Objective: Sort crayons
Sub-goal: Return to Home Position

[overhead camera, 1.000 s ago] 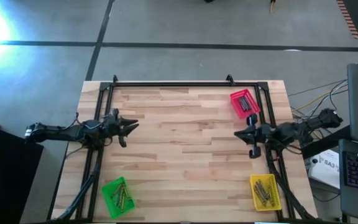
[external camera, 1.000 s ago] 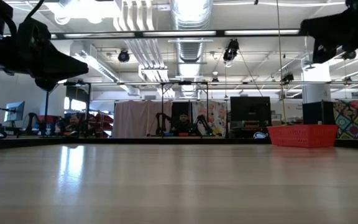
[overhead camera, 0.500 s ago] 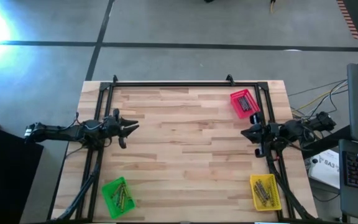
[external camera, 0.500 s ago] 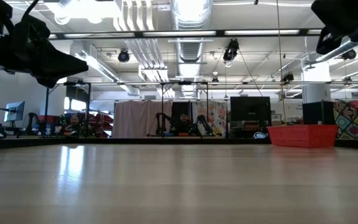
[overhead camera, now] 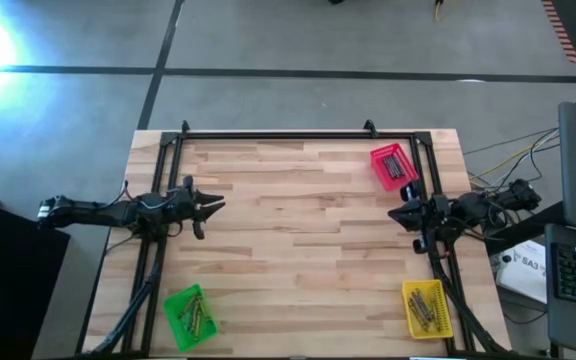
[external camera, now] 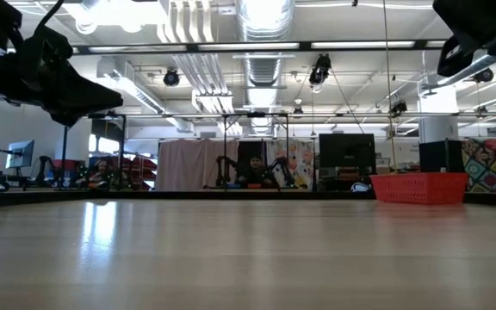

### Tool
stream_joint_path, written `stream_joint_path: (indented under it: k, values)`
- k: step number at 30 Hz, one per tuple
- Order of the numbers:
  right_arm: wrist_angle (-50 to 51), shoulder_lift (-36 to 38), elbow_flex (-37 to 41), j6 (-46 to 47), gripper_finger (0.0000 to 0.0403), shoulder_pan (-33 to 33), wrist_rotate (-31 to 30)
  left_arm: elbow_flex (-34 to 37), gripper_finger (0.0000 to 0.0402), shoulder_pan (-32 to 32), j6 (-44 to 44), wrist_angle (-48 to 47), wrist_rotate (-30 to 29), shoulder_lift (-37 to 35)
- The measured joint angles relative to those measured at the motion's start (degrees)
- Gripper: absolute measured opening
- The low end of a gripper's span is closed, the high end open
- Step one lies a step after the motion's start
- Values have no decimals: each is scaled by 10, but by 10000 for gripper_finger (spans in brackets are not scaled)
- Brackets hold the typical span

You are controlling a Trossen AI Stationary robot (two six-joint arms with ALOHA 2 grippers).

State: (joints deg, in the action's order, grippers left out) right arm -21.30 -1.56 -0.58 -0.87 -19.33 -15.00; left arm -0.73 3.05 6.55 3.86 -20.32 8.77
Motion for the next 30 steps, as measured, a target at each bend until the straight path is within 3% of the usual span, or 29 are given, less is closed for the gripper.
stream_joint_path:
  k: [9, 30]
  values:
    - [51, 0, 0, 39, 9, 0, 0, -5, 75, 0, 0, 2, -1, 12]
    - [51, 0, 0, 38, 9, 0, 0, -7, 75, 0, 0, 4, -1, 21]
